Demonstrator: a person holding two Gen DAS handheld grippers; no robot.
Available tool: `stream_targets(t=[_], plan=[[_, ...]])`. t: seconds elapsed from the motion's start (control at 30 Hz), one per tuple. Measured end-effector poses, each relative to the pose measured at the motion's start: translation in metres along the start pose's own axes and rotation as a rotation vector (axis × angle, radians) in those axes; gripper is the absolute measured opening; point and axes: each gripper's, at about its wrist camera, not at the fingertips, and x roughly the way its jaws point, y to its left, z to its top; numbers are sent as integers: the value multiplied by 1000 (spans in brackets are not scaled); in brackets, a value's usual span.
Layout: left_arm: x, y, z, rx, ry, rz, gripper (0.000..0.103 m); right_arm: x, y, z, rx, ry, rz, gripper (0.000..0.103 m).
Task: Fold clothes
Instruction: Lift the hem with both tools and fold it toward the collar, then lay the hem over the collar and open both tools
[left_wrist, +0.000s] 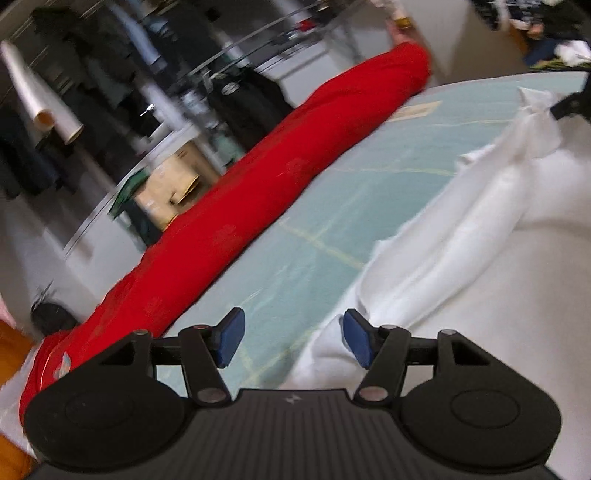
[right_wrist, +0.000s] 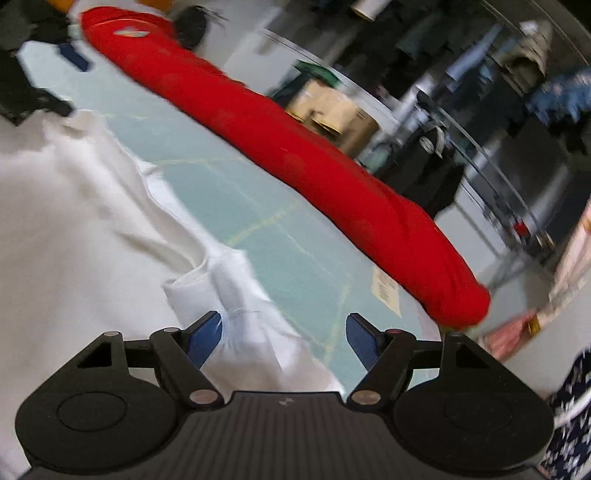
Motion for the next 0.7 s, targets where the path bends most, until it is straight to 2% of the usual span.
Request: stream_targets(t=[0.1, 0.2, 0.3, 0.4, 0.57, 0.6, 0.7], plan=[[7, 12, 1, -73, 22, 21, 62, 17, -19, -1, 108, 53, -16, 77], [12, 23, -2, -128, 64, 80, 62, 19, -29, -7, 181, 81, -19, 77], [19, 40, 1, -219, 87, 58, 62, 10, -31, -17, 199, 79, -9, 77], [29, 45, 12, -217, 106, 121, 62, 3, -28, -21, 190, 68, 13, 77], [35, 65, 25, -355, 88, 28, 62, -5, -18, -17, 162, 23, 87, 77], [30, 67, 26, -372, 72, 21, 62, -6, -15, -16, 157, 23, 95, 77], [6, 66, 21, -427, 27, -67, 63, -8, -17, -17, 201, 15, 129, 77]])
